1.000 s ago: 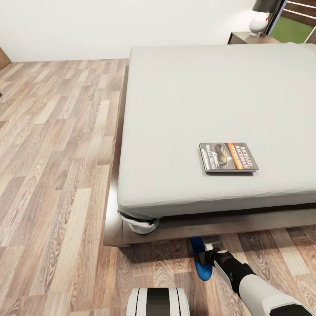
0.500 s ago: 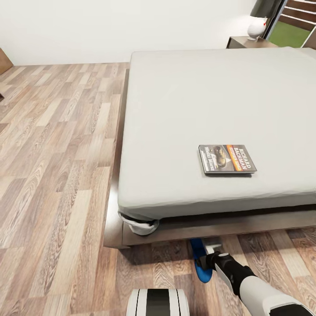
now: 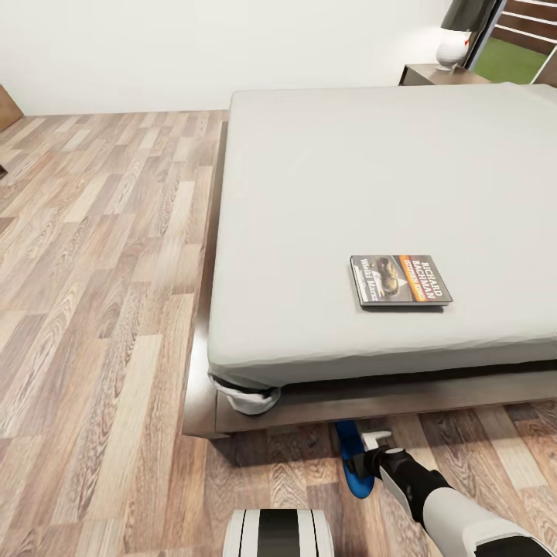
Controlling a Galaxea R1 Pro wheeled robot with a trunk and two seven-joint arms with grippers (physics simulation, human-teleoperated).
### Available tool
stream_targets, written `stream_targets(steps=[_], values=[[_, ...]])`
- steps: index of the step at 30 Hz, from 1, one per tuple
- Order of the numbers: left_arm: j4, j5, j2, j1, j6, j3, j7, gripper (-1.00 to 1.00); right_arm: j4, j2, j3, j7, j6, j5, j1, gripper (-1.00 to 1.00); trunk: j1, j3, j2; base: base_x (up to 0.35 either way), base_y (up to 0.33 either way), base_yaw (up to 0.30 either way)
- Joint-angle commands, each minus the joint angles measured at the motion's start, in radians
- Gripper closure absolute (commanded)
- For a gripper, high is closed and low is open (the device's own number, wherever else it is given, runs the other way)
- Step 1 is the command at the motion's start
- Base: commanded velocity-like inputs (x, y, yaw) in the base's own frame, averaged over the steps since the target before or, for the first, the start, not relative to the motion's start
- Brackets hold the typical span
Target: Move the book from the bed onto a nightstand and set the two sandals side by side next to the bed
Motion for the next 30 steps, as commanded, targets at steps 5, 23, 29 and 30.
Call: stream_targets(steps=[5,23,29,30], values=[[-0.001,0.0,0.0,0.0,-0.002,0.002,0.001,1.0,-0.001,0.0,0.004,0.003,0.006,0.003,0.0,-1.0,-0.001,0.003,0.0,0.0,0.0,0.0],[-0.001,0.0,0.0,0.0,-0.002,0.002,0.001,1.0,0.021,-0.001,0.004,0.003,0.006,0.004,0.0,-1.0,-0.002,0.019,0.001,0.0,0.0,0.0],[-0.001,0.0,0.0,0.0,-0.002,0.002,0.001,1.0,0.028,-0.001,0.005,0.003,0.007,0.005,0.0,-1.0,-0.004,0.034,0.002,0.0,0.0,0.0],[-0.001,0.0,0.0,0.0,-0.002,0.002,0.001,1.0,0.029,-0.001,0.004,0.003,0.007,0.005,0.0,-1.0,-0.004,0.034,0.002,0.0,0.0,0.0]])
